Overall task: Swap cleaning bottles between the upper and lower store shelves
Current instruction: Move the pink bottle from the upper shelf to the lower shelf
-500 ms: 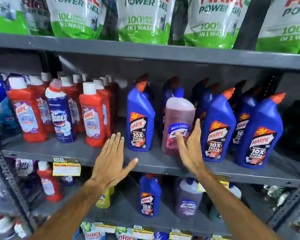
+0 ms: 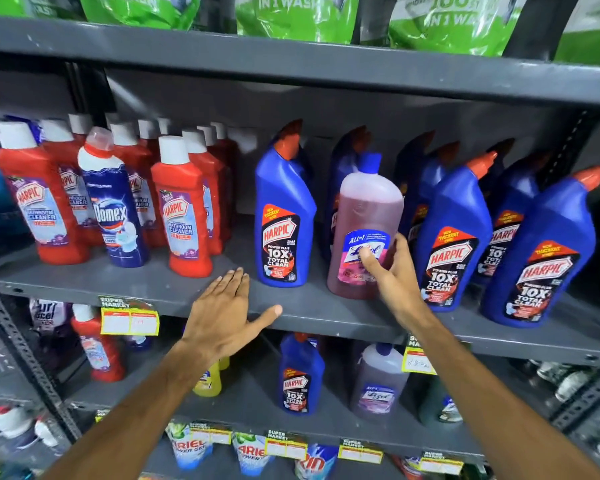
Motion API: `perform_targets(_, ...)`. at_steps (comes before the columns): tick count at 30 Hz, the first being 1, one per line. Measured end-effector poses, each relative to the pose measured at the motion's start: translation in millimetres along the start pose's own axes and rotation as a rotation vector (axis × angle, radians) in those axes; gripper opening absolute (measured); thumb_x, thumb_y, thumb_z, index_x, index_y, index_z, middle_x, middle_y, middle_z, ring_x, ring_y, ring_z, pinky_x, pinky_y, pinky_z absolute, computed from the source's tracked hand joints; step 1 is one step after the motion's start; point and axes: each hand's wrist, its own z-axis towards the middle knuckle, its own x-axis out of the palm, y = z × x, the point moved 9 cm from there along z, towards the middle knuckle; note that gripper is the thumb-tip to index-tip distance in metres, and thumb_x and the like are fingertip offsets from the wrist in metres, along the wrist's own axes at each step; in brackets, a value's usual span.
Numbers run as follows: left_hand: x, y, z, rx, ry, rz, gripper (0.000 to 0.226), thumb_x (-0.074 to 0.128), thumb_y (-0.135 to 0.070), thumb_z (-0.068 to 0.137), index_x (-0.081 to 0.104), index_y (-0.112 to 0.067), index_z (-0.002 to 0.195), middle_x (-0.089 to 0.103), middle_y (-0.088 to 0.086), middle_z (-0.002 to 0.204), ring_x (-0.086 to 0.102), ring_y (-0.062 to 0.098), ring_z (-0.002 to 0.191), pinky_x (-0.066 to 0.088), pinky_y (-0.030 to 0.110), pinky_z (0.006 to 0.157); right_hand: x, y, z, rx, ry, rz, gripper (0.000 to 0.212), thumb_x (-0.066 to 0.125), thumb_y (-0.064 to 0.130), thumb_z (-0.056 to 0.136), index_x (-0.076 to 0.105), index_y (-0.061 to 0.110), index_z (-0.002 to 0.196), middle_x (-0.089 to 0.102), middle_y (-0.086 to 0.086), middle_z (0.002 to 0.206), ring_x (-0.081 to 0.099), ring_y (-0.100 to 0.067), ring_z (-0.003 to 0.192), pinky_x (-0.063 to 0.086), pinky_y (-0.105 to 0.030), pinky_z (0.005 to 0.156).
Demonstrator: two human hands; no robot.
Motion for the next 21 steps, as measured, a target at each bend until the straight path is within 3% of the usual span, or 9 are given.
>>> perform_targets(5, 1, 0, -1, -0.008, 0.021, 0.002, 0.120, 0.008, -0.094, 0.085, 0.019, -0.006, 0.166, 0.018, 0.012, 0.176, 0.018, 0.024, 0.163, 0.013, 0.039, 0.133, -3, 1, -4, -0.004, -0.072, -0.007, 0.085, 0.088, 0.052, 0.073, 0.048, 0.020, 0.141, 0.074, -0.003, 0.127, 0.075, -0.020, 0.114, 0.061, -0.053, 0.099)
perform_targets(13, 0, 1, -5, -0.004, -0.020, -0.032, 0.116, 0.013, -0.091, 0.088, 0.021, -0.005, 0.165, 0.021, 0.013, 0.175, 0.019, 0.025, 0.163, 0.014, 0.040, 0.133, -10, 24, -45, -0.064, -0.160, -0.051, 0.083, 0.090, 0.041, 0.071, 0.048, 0.018, 0.138, 0.074, -0.004, 0.125, 0.075, -0.017, 0.112, 0.060, -0.049, 0.100)
perform_targets(16, -2, -1, -15, 0.027, -0.080, -0.049, 0.116, 0.010, -0.090, 0.090, 0.014, -0.003, 0.166, 0.011, 0.016, 0.177, 0.010, 0.026, 0.164, 0.007, 0.040, 0.134, -16, 35, -72, -0.092, -0.184, -0.079, 0.074, 0.092, 0.024, 0.077, 0.049, 0.018, 0.137, 0.073, -0.001, 0.124, 0.075, -0.014, 0.111, 0.061, -0.045, 0.100)
perform_targets(21, -2, -20, -61, 0.195, -0.298, -0.043, 0.103, 0.032, -0.075, 0.097, 0.014, 0.000, 0.165, 0.004, 0.021, 0.176, 0.001, 0.030, 0.165, 0.011, 0.048, 0.134, -27, 48, -123, -0.098, -0.213, -0.099, 0.075, 0.093, 0.013, 0.079, 0.047, 0.016, 0.139, 0.073, -0.003, 0.125, 0.075, -0.017, 0.110, 0.062, -0.044, 0.098)
